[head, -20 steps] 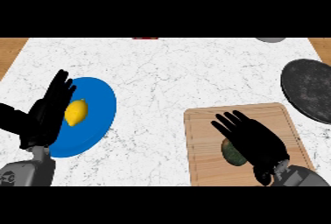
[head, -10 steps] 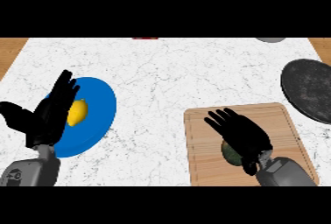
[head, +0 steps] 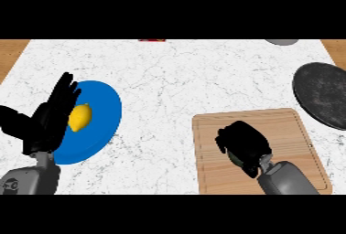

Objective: Pick the squash from the cutting board and place it in the pan

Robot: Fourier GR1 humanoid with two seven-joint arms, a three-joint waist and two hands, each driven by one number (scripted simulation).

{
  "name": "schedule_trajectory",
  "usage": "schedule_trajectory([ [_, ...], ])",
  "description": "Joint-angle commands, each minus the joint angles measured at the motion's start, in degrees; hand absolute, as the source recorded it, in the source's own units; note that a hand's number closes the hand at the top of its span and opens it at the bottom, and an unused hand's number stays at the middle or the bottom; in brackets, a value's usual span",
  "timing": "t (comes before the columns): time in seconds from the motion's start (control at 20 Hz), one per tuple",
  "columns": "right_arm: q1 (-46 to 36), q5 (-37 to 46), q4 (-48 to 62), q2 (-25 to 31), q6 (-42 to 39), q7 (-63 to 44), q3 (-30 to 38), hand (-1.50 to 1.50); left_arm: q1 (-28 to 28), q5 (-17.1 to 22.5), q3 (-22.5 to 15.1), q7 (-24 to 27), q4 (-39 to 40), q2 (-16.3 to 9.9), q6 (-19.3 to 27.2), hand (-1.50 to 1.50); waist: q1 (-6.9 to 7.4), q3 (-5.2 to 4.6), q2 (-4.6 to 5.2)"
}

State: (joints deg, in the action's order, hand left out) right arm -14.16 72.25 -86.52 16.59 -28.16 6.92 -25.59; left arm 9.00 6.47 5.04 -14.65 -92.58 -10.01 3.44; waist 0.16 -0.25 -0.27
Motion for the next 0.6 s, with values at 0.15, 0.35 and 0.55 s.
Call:
schedule_trajectory([
  [0.15, 3.5, 2.1, 2.4, -3.1, 6.1, 2.1, -0.2, 1.50, 0.6, -0.5, 0.3, -0.6, -1.4, 0.4, 0.0, 0.00, -0.14, 0.26, 0.25],
  [0.35, 3.5, 0.2, 0.9, -0.8, 6.8, 5.9, 4.1, 1.50, 2.6, -1.6, 0.6, 1.7, 4.4, 1.2, 0.5, 0.00, -0.30, 0.25, 0.28],
  [0.55, 9.1, -7.7, -10.0, 3.3, -2.2, 3.0, 13.6, 1.50, -1.9, -1.0, 0.7, 4.0, 2.3, 1.6, -0.4, 0.00, -1.06, 0.20, 0.12],
])
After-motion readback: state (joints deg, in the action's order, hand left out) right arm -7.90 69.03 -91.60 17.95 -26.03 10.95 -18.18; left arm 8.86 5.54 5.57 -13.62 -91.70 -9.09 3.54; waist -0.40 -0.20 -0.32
